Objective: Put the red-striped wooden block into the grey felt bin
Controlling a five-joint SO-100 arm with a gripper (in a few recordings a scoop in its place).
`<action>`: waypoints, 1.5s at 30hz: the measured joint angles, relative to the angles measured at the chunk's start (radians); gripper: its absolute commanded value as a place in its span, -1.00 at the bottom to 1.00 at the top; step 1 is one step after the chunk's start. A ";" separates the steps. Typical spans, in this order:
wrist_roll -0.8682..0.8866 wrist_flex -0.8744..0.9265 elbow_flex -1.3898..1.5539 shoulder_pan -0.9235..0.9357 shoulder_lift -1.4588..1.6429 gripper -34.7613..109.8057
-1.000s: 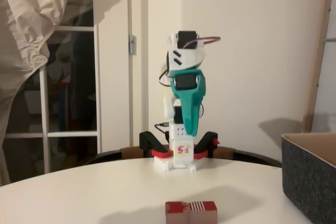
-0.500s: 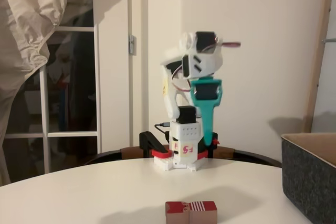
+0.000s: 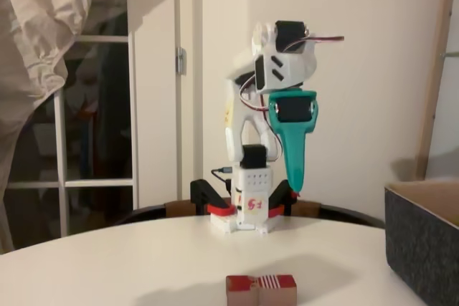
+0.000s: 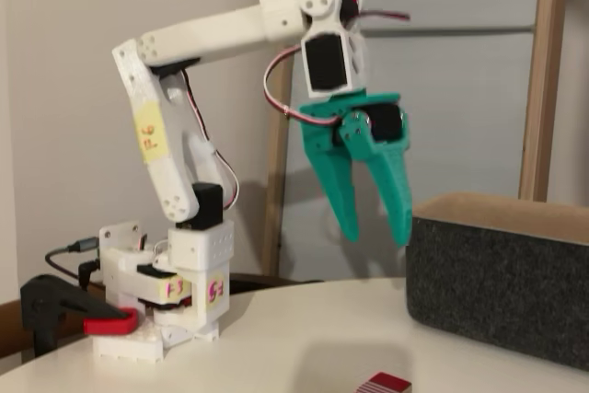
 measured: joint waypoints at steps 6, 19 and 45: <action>0.023 -0.057 -0.018 0.106 -0.011 -0.25; 0.063 -0.057 -0.012 0.109 -0.173 -0.21; 0.069 -0.252 0.014 0.123 -0.440 -0.20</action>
